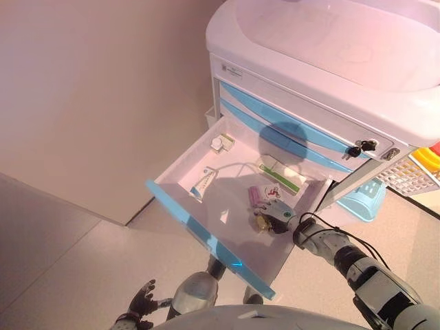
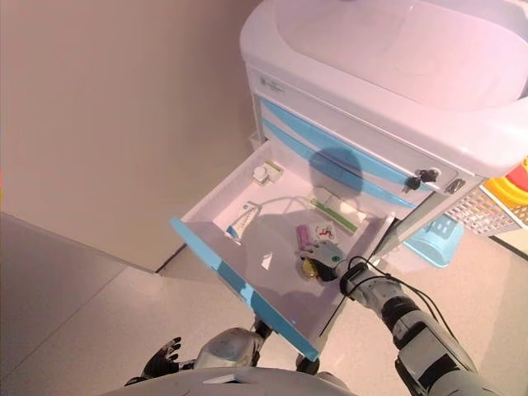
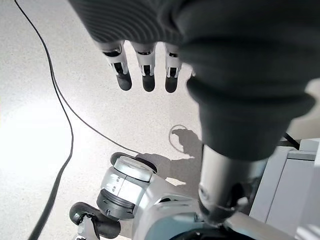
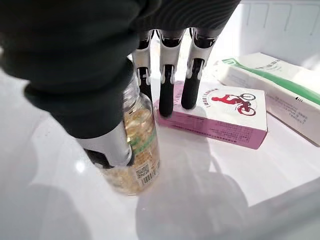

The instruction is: Open the drawer and pick up the medicine

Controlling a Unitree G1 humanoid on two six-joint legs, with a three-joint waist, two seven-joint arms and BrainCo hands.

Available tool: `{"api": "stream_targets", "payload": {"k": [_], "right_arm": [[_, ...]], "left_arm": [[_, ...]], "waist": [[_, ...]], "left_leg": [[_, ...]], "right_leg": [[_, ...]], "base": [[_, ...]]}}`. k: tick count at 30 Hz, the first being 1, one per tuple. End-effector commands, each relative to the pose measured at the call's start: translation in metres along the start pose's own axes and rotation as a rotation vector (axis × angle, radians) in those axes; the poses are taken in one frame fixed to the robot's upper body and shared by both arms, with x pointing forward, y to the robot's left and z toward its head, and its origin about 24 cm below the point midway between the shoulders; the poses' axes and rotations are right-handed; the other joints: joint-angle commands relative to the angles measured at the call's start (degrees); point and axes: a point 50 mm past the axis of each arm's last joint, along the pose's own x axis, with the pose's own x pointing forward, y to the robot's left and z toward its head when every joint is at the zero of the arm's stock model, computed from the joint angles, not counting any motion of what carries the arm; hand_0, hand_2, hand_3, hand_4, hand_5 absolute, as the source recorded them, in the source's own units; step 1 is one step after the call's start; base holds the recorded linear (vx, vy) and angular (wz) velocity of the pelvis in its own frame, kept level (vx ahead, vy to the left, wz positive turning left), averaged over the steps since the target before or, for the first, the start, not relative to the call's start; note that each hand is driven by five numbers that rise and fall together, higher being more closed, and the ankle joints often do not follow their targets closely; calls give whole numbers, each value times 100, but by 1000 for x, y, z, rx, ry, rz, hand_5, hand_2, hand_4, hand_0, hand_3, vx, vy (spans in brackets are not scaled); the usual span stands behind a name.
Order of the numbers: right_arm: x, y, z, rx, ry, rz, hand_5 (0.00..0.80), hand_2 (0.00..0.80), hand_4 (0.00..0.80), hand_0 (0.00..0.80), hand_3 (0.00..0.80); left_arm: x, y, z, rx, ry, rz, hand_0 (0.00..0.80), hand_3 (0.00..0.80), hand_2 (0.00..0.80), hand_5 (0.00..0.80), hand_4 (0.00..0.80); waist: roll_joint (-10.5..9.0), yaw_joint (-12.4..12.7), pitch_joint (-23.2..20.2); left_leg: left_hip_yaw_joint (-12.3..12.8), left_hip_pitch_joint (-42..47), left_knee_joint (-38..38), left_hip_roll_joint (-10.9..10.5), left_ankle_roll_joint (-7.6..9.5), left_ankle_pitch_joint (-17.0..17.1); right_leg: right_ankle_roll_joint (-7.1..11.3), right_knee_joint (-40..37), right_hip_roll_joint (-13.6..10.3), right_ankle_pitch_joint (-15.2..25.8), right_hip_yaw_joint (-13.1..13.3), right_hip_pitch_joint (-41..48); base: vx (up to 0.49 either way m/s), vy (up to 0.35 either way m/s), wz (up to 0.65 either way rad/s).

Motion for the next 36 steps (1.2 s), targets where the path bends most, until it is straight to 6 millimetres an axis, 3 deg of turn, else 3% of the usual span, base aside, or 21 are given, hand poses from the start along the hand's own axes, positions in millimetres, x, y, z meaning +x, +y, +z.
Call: {"api": "stream_targets", "payload": {"k": [1, 12, 17, 21, 27, 30, 32, 36], "right_arm": [[5, -12, 9, 4, -50, -70, 800, 800, 800, 800, 800], [2, -8, 10, 13, -49, -57, 800, 800, 800, 800, 800], [2, -19, 9, -1, -92, -86, 800, 800, 800, 800, 800], [0, -52, 15, -8, -180, -147, 800, 800, 800, 800, 800], [-31, -128, 12, 138, -309, -215, 800, 800, 800, 800, 800], [-52, -171, 3, 334, -364, -256, 800, 800, 800, 800, 800], [-64, -203, -4, 594, -454, -303, 800, 800, 800, 800, 800], [-70, -244, -11, 851, -598, -422, 800, 800, 800, 800, 800]], "left_arm": [[2, -5, 2, 53, -6, -25, 0, 0, 0, 0, 0], [2, -4, 2, 58, -1, -19, 0, 0, 0, 0, 0], [2, 0, 3, 58, -1, -13, 0, 0, 0, 0, 0], [2, 5, 3, 49, 8, 9, 0, 0, 0, 0, 0], [0, 22, 2, 22, 23, 60, 0, 0, 0, 0, 0], [0, 28, 4, -1, 23, 76, 0, 0, 0, 0, 0], [1, 31, 5, -7, 25, 84, 0, 0, 0, 0, 0], [3, 35, 9, -4, 25, 79, 0, 0, 0, 0, 0]], "waist": [[-44, 58, -45], [-114, 3, -72], [-154, -44, -81], [-250, -177, -91], [-444, -501, -204], [-496, -658, -248], [-538, -769, -288], [-568, -887, -369]], "left_leg": [[5, -84, 93, -344, 161, -564], [64, -77, 88, -323, 191, -569], [98, -86, 101, -320, 212, -591], [217, -49, 112, -287, 241, -628], [572, 65, 30, -150, 259, -677], [730, 123, 17, -114, 275, -714], [847, 164, 20, -85, 284, -748], [978, 226, 24, -63, 278, -802]], "right_leg": [[238, 389, -403, 86, 181, -377], [262, 353, -387, 136, 219, -379], [288, 339, -377, 165, 268, -406], [323, 321, -357, 217, 385, -423], [388, 272, -285, 297, 680, -477], [396, 243, -253, 329, 832, -498], [397, 248, -232, 342, 941, -524], [392, 246, -195, 340, 1112, -537]], "base": [[0, 0, 0], [0, 0, 0], [-7, -1, -1], [-30, -14, -9], [-22, -19, -25], [-34, 12, -33], [-39, 8, -36], [-20, 17, -34]]}}
